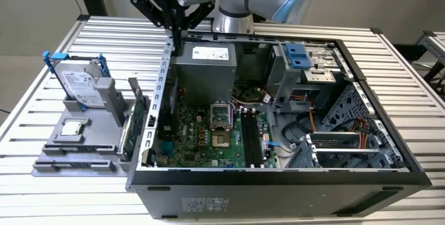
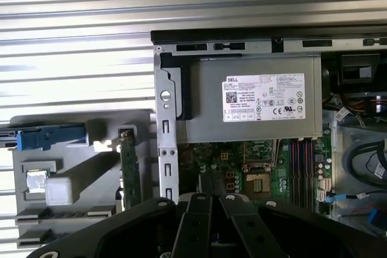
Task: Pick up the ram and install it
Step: 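Reach for the ram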
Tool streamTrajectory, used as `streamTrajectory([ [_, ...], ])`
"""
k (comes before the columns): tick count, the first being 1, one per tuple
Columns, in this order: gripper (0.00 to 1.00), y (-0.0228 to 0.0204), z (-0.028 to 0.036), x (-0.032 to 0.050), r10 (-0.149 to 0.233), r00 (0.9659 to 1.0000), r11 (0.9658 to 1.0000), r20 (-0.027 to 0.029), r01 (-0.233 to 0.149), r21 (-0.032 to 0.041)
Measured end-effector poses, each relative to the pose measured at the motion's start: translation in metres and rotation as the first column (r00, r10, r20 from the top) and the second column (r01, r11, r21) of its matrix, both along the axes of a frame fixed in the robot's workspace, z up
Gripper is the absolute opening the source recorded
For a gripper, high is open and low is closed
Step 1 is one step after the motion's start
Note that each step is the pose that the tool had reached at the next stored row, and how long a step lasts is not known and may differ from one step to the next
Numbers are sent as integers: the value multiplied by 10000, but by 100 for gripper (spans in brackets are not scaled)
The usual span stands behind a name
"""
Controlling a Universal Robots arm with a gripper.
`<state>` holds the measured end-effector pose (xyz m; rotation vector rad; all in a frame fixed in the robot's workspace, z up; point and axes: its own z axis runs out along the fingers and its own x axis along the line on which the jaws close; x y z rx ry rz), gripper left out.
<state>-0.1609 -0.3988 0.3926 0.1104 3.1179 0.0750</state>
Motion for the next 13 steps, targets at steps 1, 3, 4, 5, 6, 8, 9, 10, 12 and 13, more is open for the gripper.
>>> streamTrajectory([
  [1, 0, 0, 0, -17, 0, 10000, 10000, 0, 0, -1],
  [3, 0, 0, 0, -51, -1, 10000, 10000, 0, 1, -1],
  [4, 0, 0, 0, -66, -1, 10000, 10000, 0, 1, 0],
  [5, 0, 0, 0, -81, -1, 10000, 10000, 1, 1, 0],
  [6, 0, 0, 0, -97, -1, 10000, 10000, 1, 1, 0],
  [8, 0, 0, 0, -124, 0, 10000, 10000, 1, 0, 0],
  [9, 0, 0, 0, -139, 0, 10000, 10000, 0, 0, 0],
  [10, 0, 0, 0, -154, 0, 10000, 10000, 1, 0, -1],
  [12, 0, 0, 0, -188, -1, 10000, 10000, 2, 1, 0],
  [13, 0, 0, 0, -205, 0, 10000, 10000, 2, 0, -1],
])
